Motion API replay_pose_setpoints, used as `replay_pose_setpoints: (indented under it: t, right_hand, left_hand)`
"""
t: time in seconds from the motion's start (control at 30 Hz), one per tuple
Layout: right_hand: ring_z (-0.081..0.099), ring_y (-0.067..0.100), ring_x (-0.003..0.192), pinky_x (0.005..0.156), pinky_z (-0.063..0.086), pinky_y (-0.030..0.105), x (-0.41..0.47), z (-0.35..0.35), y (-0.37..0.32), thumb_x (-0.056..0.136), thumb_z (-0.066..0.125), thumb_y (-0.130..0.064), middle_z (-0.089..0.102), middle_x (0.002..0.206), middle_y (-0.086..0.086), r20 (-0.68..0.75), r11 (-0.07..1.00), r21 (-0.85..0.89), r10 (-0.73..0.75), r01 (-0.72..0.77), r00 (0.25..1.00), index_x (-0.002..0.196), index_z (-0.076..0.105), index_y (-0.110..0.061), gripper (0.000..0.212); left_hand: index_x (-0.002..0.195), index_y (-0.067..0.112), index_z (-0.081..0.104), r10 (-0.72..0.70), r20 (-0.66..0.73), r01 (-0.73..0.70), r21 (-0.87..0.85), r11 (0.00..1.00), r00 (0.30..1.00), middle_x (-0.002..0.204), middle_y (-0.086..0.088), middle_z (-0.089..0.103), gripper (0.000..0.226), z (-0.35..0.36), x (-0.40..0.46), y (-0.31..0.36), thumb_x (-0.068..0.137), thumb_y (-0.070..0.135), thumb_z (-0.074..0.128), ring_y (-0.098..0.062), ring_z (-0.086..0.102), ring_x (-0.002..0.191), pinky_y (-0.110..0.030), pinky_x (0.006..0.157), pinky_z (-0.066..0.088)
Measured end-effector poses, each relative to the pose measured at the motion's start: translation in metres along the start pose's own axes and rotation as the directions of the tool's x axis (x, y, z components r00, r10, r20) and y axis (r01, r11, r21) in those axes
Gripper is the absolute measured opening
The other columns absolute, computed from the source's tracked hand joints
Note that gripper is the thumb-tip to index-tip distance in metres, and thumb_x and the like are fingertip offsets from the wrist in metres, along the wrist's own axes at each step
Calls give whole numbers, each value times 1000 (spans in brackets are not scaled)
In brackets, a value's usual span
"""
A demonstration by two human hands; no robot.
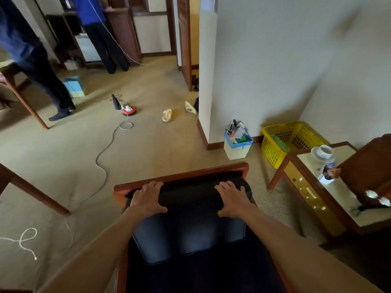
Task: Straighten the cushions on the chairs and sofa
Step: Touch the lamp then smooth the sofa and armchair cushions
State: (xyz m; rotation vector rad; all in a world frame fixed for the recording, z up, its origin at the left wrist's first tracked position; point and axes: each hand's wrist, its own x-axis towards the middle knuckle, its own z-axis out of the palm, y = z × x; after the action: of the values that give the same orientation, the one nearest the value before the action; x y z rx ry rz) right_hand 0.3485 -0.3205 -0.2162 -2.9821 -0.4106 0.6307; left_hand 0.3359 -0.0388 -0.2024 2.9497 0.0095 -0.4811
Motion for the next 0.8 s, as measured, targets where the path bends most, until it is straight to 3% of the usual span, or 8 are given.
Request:
replay_pose_setpoints:
  t: [0.2,0.37,0.47,0.53,0.67,0.8]
  right_hand:
    - [1,27,153,115,12,66,66,31,1,72,83,-38,7,165,4,43,995,-90,-29,33,999,157,6,-19,116]
    - [-1,27,153,116,9,65,93,45,2,70,86,-32,4,166,6,92,990,-130,-37,49,995,157,0,-19,123]
    - [5,30,152,117,4,65,94,53,2,67,88,-33,11,163,10,57,979,-196,-50,60,997,157,-4,-16,130]
    - [15,33,149,117,2,65,89,60,2,62,89,-34,18,158,14,16,966,-242,-87,88,996,156,4,-14,129]
    - [35,33,136,113,20,64,67,63,5,63,85,-35,31,148,10,-37,964,-228,-147,135,988,148,23,-20,106]
    - [38,32,132,105,30,61,44,65,15,60,82,-42,39,143,7,-83,951,-280,-162,133,983,146,25,-21,105]
  left_hand:
    - [152,21,22,65,79,-68,40,997,995,155,-1,30,118,45,51,-19,58,61,82,-23,29,143,-50,111,33]
    - [153,23,17,82,146,-91,56,994,986,155,-1,32,128,68,69,-27,52,66,82,-25,34,140,-54,113,28]
    - [154,22,8,78,153,-97,118,988,985,153,-4,30,135,79,67,-26,50,63,84,-29,31,141,-56,116,21]
    - [153,21,10,84,121,-104,166,981,989,150,-6,30,133,90,57,-22,50,60,85,-29,31,139,-55,116,19]
    - [144,23,26,116,38,-121,154,981,992,137,3,42,114,97,35,-14,50,55,82,-22,42,128,-50,108,30]
    - [139,23,32,187,-37,-178,169,969,982,129,7,48,104,91,18,-4,50,55,77,-20,46,120,-49,102,32]
